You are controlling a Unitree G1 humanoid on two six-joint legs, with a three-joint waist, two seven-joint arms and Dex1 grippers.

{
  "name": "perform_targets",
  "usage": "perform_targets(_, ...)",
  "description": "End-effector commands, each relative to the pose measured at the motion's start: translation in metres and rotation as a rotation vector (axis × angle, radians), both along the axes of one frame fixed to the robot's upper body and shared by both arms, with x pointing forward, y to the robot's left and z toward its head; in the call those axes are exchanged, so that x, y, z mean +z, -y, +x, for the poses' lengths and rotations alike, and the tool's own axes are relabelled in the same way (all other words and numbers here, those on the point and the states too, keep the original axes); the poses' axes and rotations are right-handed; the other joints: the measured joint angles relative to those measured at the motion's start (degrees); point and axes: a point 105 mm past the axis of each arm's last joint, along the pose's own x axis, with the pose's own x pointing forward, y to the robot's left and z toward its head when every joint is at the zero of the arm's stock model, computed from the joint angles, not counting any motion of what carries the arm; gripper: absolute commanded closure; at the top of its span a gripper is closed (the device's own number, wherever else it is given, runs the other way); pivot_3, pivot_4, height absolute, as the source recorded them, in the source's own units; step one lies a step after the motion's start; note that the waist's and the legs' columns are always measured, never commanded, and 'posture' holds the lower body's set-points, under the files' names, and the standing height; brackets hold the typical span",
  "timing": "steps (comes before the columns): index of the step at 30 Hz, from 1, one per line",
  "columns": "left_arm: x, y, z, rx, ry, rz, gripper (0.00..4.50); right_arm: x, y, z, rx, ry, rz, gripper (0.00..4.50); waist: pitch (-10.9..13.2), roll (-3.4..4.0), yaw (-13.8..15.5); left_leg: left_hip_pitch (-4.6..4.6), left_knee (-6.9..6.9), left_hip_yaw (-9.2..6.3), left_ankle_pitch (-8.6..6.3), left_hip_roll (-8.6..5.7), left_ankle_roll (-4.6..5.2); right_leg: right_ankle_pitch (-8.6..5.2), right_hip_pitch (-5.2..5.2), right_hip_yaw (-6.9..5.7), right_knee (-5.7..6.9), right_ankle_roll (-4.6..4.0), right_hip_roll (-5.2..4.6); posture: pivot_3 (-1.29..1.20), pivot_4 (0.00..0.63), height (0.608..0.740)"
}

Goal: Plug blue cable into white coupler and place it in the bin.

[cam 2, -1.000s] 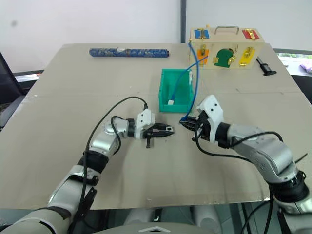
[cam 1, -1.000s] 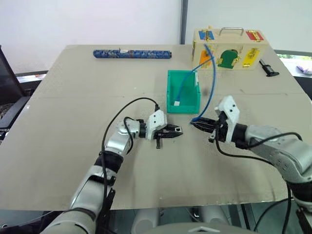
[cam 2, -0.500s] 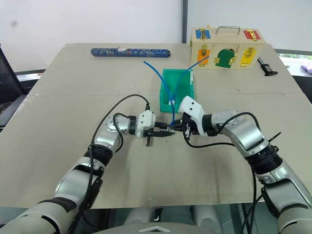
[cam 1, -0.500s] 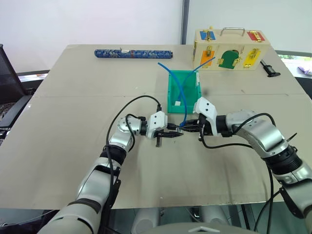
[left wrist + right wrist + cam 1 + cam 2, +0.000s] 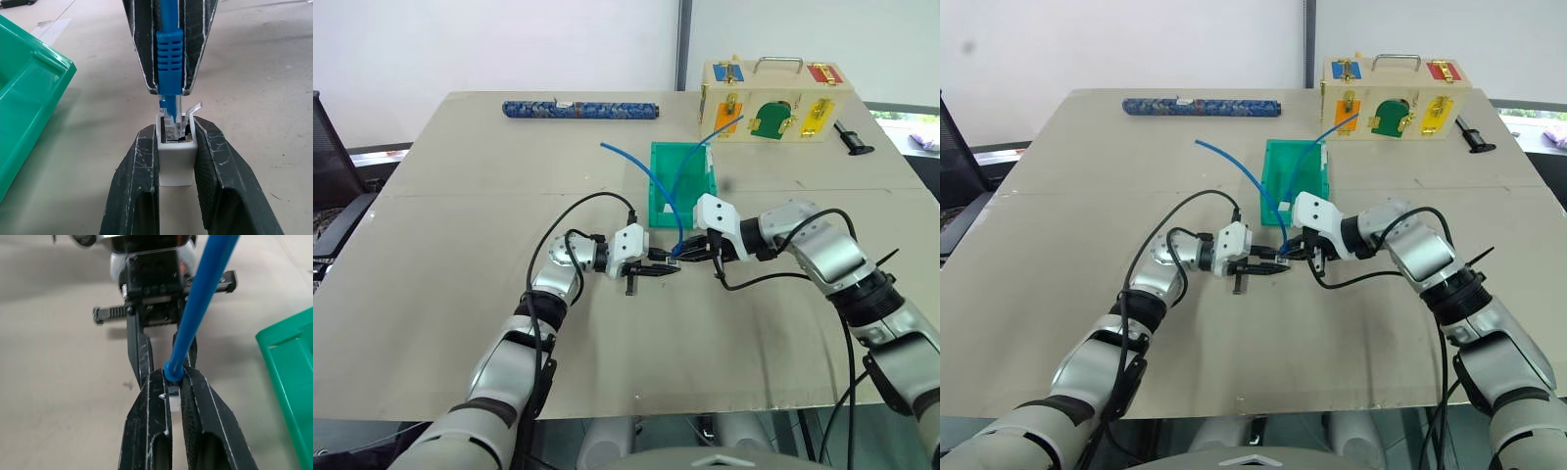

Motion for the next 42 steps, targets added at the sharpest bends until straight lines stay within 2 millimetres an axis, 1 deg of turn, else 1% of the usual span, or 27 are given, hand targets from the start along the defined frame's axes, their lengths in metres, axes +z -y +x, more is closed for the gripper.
perform_targets(1,-0.007,0.0,-0.003,-0.013,0.0,0.041,4.11,-0.022,0.01,-0.001,0.023,-0.063,-0.135,4.5,-0.03,0.01,0.1,0.0,0.0,-0.01,0.0,0.0,0.0,0.0,0.01,-0.01,0.0,0.0,0.0,0.0,0.15,0.74)
perform_targets(5,-0.005,0.002,-0.002,-0.008,0.008,0.033,4.11,-0.029,-0.002,0.002,0.047,-0.066,-0.205,4.5,-0.08,0.04,0.01,-0.01,0.0,-0.01,0.0,-0.02,0.0,0.0,0.0,0.0,-0.01,0.0,-0.02,0.0,0.15,0.74)
perform_targets(7,-0.004,0.003,-0.002,-0.007,0.011,0.027,4.11,-0.033,-0.005,0.002,0.057,-0.068,-0.224,4.5,-0.19,0.04,0.01,0.02,0.0,-0.02,0.0,-0.02,0.0,0.0,0.01,-0.02,0.03,0.0,-0.01,0.0,0.15,0.74)
perform_targets(10,-0.002,0.004,-0.002,-0.002,0.014,0.016,4.11,-0.043,-0.005,-0.002,0.079,-0.083,-0.251,4.5,-0.44,0.07,-0.1,0.06,0.0,-0.03,0.0,-0.02,0.0,0.0,0.01,-0.01,0.09,-0.01,-0.01,0.0,0.15,0.74)
perform_targets(13,-0.001,0.004,-0.001,0.012,0.011,0.005,4.11,-0.066,0.003,-0.016,0.118,-0.119,-0.298,4.5,-0.77,0.12,-0.15,0.14,0.0,-0.02,0.0,-0.02,0.0,-0.01,0.05,0.0,0.14,-0.01,-0.01,0.0,0.15,0.74)
perform_targets(14,-0.001,0.004,-0.001,0.017,0.01,0.0,4.11,-0.068,0.003,-0.016,0.113,-0.115,-0.275,4.5,-0.89,0.13,-0.13,0.15,0.0,-0.02,0.0,-0.02,0.0,-0.01,0.07,0.0,0.14,-0.01,-0.01,0.0,0.15,0.74)
perform_targets(15,0.0,0.004,-0.001,0.021,0.009,-0.004,4.11,-0.065,0.0,-0.014,0.099,-0.098,-0.236,4.5,-1.05,0.14,-0.13,0.18,0.0,-0.03,0.0,-0.02,0.0,-0.02,0.09,0.0,0.15,-0.01,-0.01,0.0,0.15,0.74)
perform_targets(16,0.0,0.005,-0.001,0.024,0.007,-0.007,4.11,-0.059,-0.005,-0.01,0.086,-0.068,-0.183,4.5,-1.09,0.13,-0.12,0.22,0.0,-0.03,0.0,-0.02,-0.01,-0.02,0.13,0.0,0.14,-0.01,-0.01,0.0,0.15,0.74)
perform_targets(18,0.002,0.004,-0.001,0.032,0.003,-0.017,4.11,-0.024,-0.019,0.011,0.001,0.042,0.012,4.5,-1.08,0.1,-0.43,0.37,-0.03,-0.01,0.0,-0.02,0.0,-0.02,0.25,0.02,0.13,-0.01,0.0,0.0,0.15,0.74)
perform_targets(19,0.004,0.003,-0.001,0.04,-0.002,-0.025,4.11,0.0,-0.022,0.015,-0.012,0.067,0.117,4.17,-1.07,0.11,-0.58,0.48,-0.06,0.04,0.0,0.0,0.0,-0.02,0.3,0.08,0.14,-0.01,0.02,0.0,0.15,0.74)
perform_targets(20,0.005,0.003,-0.001,0.047,-0.004,-0.032,4.11,0.023,-0.021,0.016,-0.02,0.096,0.205,3.82,-1.03,0.13,-0.91,0.51,-0.07,0.05,0.0,0.01,0.0,-0.02,0.3,0.11,0.14,0.0,0.04,0.0,0.15,0.74)
perform_targets(21,0.008,0.002,0.0,0.059,-0.012,-0.042,4.11,0.048,-0.018,0.015,-0.031,0.133,0.295,3.57,-0.82,0.2,-1.05,0.52,-0.09,0.03,0.0,0.01,0.0,-0.02,0.29,0.11,0.21,-0.01,0.04,0.0,0.15,0.74)
perform_targets(23,0.013,0.0,0.0,0.08,-0.026,-0.061,4.11,0.089,-0.009,0.005,-0.034,0.181,0.435,2.6,-0.59,0.23,-1.1,0.37,-0.08,0.01,0.0,-0.01,0.0,-0.02,0.16,0.11,0.3,-0.02,0.03,0.0,0.15,0.74)
perform_targets(24,0.015,-0.001,-0.001,0.082,-0.031,-0.06,4.11,0.104,-0.004,-0.004,-0.03,0.194,0.486,2.21,-0.58,0.24,-1.11,0.11,-0.03,-0.03,0.0,-0.01,-0.01,-0.01,-0.08,0.1,0.35,-0.02,0.02,0.0,0.15,0.74)
perform_targets(25,0.017,-0.002,-0.003,0.079,-0.037,-0.055,4.11,0.115,0.001,-0.014,-0.022,0.196,0.522,1.68,-0.58,0.24,-1.1,-0.27,0.06,-0.1,0.01,-0.03,-0.02,0.0,-0.46,0.07,0.46,-0.03,0.01,0.0,0.15,0.74)
perform_targets(26,0.025,-0.001,-0.003,0.092,-0.058,-0.075,4.11,0.125,0.008,-0.03,-0.008,0.19,0.554,1.24,-0.58,0.24,-1.08,-0.31,0.07,-0.18,0.01,-0.03,-0.02,-0.01,-0.53,0.06,0.5,-0.02,-0.03,0.0,0.15,0.74)
perform_targets(27,0.03,0.0,-0.003,0.101,-0.074,-0.09,4.11,0.13,0.012,-0.042,0.002,0.182,0.568,1.24,-0.58,0.24,-1.01,-0.34,0.03,-0.25,0.0,-0.03,-0.02,-0.02,-0.52,0.02,0.48,-0.01,-0.04,0.0,0.15,0.74)
perform_targets(28,0.039,0.001,-0.004,0.11,-0.097,-0.109,4.11,0.131,0.019,-0.054,-0.002,0.188,0.569,1.24,-0.58,0.23,-0.88,-0.43,-0.06,-0.3,0.0,-0.03,-0.02,-0.02,-0.53,-0.08,0.46,-0.01,-0.04,0.0,0.15,0.74)
perform_targets(30,0.058,0.003,-0.005,0.135,-0.153,-0.139,4.11,0.124,0.036,-0.067,-0.098,0.267,0.512,1.24,-0.57,0.23,-0.48,-0.55,-0.18,-0.36,0.0,-0.03,-0.01,-0.02,-0.53,-0.21,0.22,0.0,-0.07,0.0,0.15,0.74)
perform_targets(31,0.067,0.003,-0.006,0.152,-0.189,-0.158,4.11,0.121,0.043,-0.07,-0.155,0.299,0.488,1.24,-0.56,0.21,-0.11,-0.63,-0.19,-0.38,-0.01,-0.03,0.0,-0.03,-0.54,-0.26,-0.04,0.0,-0.08,0.0,0.15,0.74)
perform_targets(33,0.088,0.003,-0.002,0.216,-0.278,-0.213,4.11,0.112,0.06,-0.07,-0.318,0.381,0.439,1.24,-0.55,0.21,0.01,-0.8,-0.13,-0.35,-0.01,-0.07,0.0,-0.03,-0.65,-0.26,-0.1,0.02,-0.12,0.0,0.15,0.74)
perform_targets(35,0.114,0.005,0.009,0.307,-0.374,-0.271,4.11,0.1,0.08,-0.072,-0.527,0.467,0.41,1.24,-0.51,0.14,0.17,-0.79,-0.01,-0.32,-0.01,-0.16,0.0,-0.02,-0.64,-0.21,-0.03,0.07,-0.18,0.0,0.15,0.74)
perform_targets(36,0.122,0.006,0.013,0.346,-0.399,-0.281,4.11,0.095,0.085,-0.076,-0.596,0.474,0.425,1.24,-0.47,0.08,0.34,-0.78,0.04,-0.36,-0.01,-0.17,0.0,-0.03,-0.61,-0.25,-0.02,0.08,-0.17,0.0,0.15,0.74)
perform_targets(38,0.134,0.007,0.029,0.458,-0.453,-0.307,4.11,0.088,0.09,-0.082,-0.712,0.476,0.471,1.24,-0.45,0.03,0.37,-0.75,0.23,-0.36,0.0,-0.16,0.0,-0.13,-0.54,-0.25,0.06,0.27,-0.13,0.0,0.15,0.74)
perform_targets(40,0.141,0.009,0.043,0.546,-0.476,-0.308,4.11,0.078,0.087,-0.09,-0.779,0.455,0.498,1.24,-0.41,0.01,0.22,-0.58,0.33,-0.57,0.0,-0.16,0.0,-0.17,-0.29,-0.42,0.09,0.32,-0.11,0.0,0.15,0.74)
perform_targets(42,0.145,0.013,0.054,0.608,-0.488,-0.297,4.11,0.072,0.085,-0.094,-0.831,0.433,0.535,1.24,-0.4,0.03,-0.15,-0.38,0.32,-0.43,0.0,-0.16,0.0,-0.18,-0.16,-0.3,0.12,0.34,-0.11,0.0,0.15,0.74)
